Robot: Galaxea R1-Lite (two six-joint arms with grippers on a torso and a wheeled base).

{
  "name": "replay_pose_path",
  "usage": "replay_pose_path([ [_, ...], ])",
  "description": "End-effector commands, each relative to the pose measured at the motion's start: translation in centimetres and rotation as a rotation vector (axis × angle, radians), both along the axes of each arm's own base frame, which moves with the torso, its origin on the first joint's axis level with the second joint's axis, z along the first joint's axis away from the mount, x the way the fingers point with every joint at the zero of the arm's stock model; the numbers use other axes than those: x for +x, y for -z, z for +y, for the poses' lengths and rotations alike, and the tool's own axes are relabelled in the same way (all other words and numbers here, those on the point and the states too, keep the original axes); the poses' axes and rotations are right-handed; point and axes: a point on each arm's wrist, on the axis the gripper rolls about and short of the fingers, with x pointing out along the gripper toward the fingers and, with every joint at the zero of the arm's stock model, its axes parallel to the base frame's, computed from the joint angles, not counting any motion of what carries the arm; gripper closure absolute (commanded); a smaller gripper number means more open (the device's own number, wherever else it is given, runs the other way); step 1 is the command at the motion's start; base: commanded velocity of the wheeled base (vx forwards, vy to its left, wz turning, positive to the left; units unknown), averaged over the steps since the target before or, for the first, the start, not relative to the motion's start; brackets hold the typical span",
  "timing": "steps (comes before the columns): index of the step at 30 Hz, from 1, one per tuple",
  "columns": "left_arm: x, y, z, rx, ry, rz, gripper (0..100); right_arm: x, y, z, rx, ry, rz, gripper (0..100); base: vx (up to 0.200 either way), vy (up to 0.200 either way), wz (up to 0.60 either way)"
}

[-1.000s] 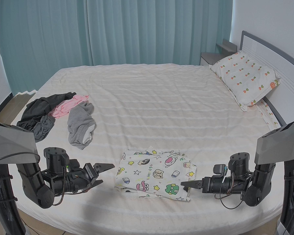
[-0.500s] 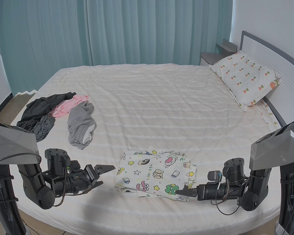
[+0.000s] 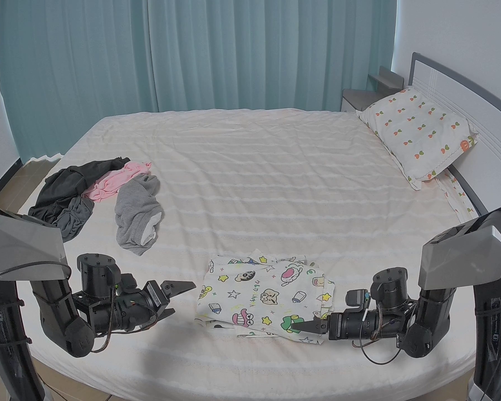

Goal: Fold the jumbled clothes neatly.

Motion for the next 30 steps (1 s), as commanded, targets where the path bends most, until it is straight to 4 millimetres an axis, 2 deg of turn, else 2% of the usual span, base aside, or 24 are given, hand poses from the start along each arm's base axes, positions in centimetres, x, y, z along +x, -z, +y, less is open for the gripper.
replay_pose_path([
  [1,0.0,0.2,-0.1,0.002,-0.002,-0.004,0,0.3,-0.1,0.3,-0.013,0.011,0.004,0,0.000,0.000,0.00],
  [5,0.1,0.4,-0.2,-0.001,-0.004,-0.025,0,1.2,-0.3,0.6,-0.032,0.019,0.034,0,0.000,0.000,0.00],
  [15,0.1,0.4,-0.2,-0.001,-0.004,-0.025,0,1.5,-0.2,1.4,-0.036,0.005,0.037,0,0.000,0.000,0.00],
  [16,0.1,0.4,-0.2,-0.001,-0.004,-0.025,0,1.5,-0.3,1.4,-0.037,0.004,0.036,100,0.000,0.000,0.00],
  [30,0.1,0.4,-0.2,-0.002,-0.004,-0.026,0,0.9,-0.6,0.6,-0.058,0.019,0.065,100,0.000,0.000,0.00],
])
